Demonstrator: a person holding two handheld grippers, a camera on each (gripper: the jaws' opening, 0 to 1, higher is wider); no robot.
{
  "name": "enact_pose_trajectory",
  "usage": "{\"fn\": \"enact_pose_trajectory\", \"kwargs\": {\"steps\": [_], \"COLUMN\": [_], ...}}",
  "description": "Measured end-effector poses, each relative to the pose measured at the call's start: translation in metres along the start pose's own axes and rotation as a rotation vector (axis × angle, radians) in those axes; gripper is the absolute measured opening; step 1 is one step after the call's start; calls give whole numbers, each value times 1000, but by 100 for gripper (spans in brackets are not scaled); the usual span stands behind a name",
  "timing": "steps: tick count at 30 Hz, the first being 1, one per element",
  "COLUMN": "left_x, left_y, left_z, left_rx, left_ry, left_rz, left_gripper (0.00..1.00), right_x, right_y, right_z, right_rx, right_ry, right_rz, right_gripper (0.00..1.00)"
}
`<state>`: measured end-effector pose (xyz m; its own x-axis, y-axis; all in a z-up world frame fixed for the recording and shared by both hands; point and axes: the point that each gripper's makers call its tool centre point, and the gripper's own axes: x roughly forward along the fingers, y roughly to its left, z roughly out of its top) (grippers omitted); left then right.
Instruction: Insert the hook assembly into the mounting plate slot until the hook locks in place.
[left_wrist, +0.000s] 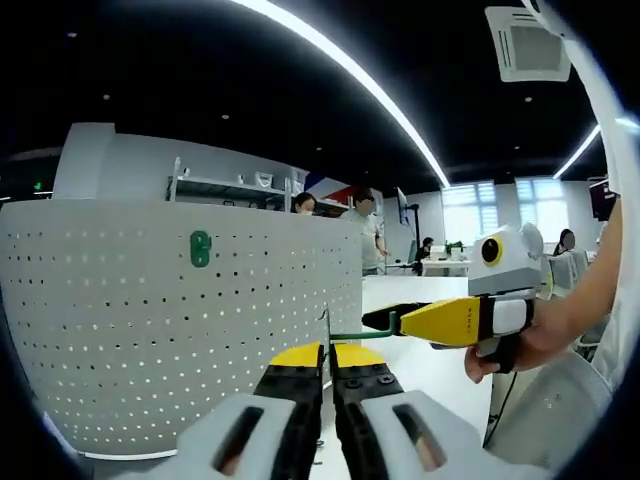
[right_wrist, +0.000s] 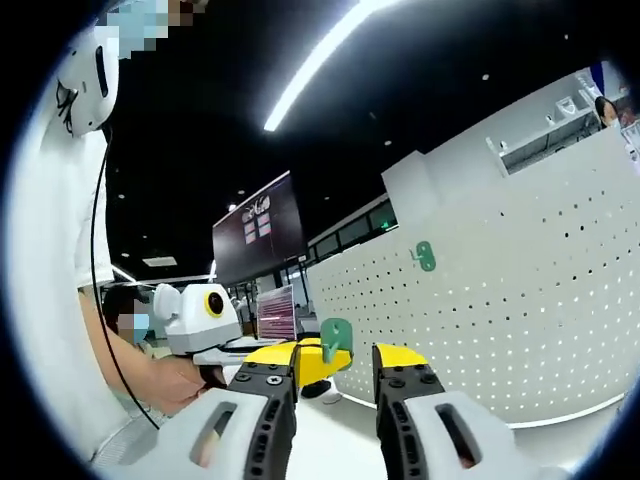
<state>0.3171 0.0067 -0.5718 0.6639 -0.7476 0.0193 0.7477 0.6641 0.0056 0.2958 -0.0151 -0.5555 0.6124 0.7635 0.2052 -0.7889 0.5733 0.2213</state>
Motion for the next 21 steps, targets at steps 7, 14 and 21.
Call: {"fn": "enact_pose_trajectory", "kwargs": {"steps": [7,14,21], "left_x": [1,3,4], "left_y": [-1,-5,-11], "left_z": [4,4,6], "left_rx": [0,-5,-1], "left_ry": [-8,-12,-22], "left_rz": [1,8,8], "left_gripper": [2,2,2], "right_x": [5,10,12], "right_y": [0,4,3], "right_z": [3,4,3], "right_rx": [13,-2,1], "right_ry": [-8,-12,-3], "right_rz": [10,9,3], "right_gripper": [19,13,10]}}
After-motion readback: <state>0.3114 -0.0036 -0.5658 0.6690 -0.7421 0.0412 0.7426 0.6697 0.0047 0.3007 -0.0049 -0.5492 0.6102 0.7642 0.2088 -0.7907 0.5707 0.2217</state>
